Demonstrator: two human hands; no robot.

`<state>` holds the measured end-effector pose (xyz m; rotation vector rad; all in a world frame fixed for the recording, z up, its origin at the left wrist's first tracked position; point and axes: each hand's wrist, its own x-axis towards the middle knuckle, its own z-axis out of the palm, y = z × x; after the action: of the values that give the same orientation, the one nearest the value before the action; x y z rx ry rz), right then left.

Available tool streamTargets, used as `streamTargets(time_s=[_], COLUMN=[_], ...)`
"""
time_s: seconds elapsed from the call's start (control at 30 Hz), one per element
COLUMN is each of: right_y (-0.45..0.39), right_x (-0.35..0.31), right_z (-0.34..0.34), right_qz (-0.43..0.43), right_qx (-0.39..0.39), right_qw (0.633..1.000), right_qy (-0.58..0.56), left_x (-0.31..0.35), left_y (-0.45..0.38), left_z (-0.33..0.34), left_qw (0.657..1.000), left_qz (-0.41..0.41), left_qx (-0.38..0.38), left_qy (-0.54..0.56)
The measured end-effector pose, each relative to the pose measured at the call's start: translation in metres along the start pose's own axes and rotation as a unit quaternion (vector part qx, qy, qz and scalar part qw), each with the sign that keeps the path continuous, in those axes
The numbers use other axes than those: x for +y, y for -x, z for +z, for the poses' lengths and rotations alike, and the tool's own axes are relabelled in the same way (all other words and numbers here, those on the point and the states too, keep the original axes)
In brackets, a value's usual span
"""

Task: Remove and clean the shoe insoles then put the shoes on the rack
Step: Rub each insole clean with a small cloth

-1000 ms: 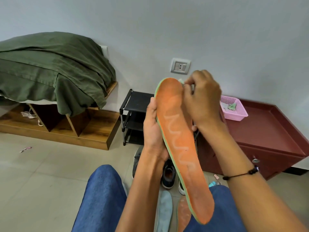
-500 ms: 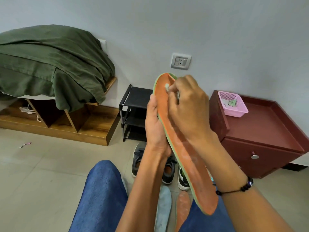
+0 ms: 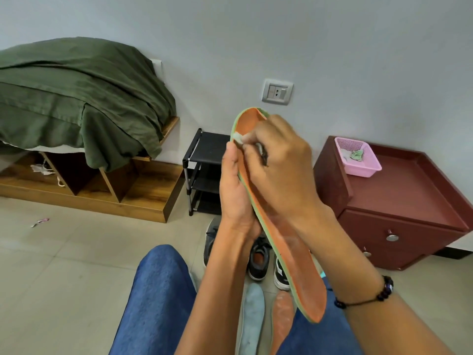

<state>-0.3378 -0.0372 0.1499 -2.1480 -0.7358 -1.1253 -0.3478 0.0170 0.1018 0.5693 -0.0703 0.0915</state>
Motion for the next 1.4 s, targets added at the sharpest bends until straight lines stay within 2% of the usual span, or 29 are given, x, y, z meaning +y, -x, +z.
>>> streamTargets(time_s=[0.07,0.2,0.27,0.37,0.43,0.5,0.57,0.7,0.77,0.9,1.03,1.1,1.2,1.4], right_y=[-0.005,-0.029,-0.035,-0.027,-0.014,0.001,0.009,0.006,0.004,-0.008,-0.013,-0.010,-0.009,0.003], right_x=[0.010,0.044,0.054,0.044,0.020,0.001,-0.005,0.004,0.007,0.033,0.052,0.038,0.021,0.020], right_z=[0.007,0.007,0.001,-0.012,-0.013,-0.003,0.009,0.013,0.013,0.012,-0.001,-0.006,0.000,0.004], right_qz=[-0.017,0.039,0.088,0.111,0.081,0.054,0.032,-0.003,-0.007,0.050,0.117,0.077,0.009,0.013], right_qx=[-0.011,0.018,0.054,0.110,0.076,0.002,-0.049,-0.017,-0.009,-0.009,0.035,0.046,0.012,0.006], right_qw=[0.999,0.996,0.993,0.988,0.993,0.997,0.997,1.000,0.999,0.995,0.991,0.996,1.000,1.000], right_qy=[0.030,0.082,0.062,0.003,-0.034,-0.053,-0.048,0.008,0.037,0.091,0.055,0.013,0.016,0.001], left_x=[-0.001,0.004,0.010,0.013,0.011,0.007,0.004,0.004,0.005,-0.001,0.004,0.005,0.005,0.004], left_y=[0.001,0.002,-0.001,-0.002,-0.001,0.000,0.000,-0.001,0.002,0.004,0.003,0.000,-0.001,0.007], left_z=[0.002,0.002,0.002,0.001,0.000,0.001,0.000,0.000,0.003,0.001,0.001,0.000,0.000,-0.001], left_qw=[1.000,0.999,0.997,0.999,0.999,0.998,0.997,0.997,0.998,0.997,0.997,0.998,0.998,0.996], left_qz=[0.008,-0.035,-0.047,-0.039,-0.033,-0.024,-0.026,-0.050,-0.048,-0.061,-0.072,-0.062,-0.050,-0.087], left_qx=[0.001,-0.025,-0.052,-0.035,-0.016,0.002,-0.008,-0.021,0.004,0.044,0.008,-0.004,-0.014,-0.009], left_qy=[-0.019,0.003,0.018,0.014,0.026,0.050,0.076,0.053,0.034,0.003,0.022,0.030,0.034,0.003])
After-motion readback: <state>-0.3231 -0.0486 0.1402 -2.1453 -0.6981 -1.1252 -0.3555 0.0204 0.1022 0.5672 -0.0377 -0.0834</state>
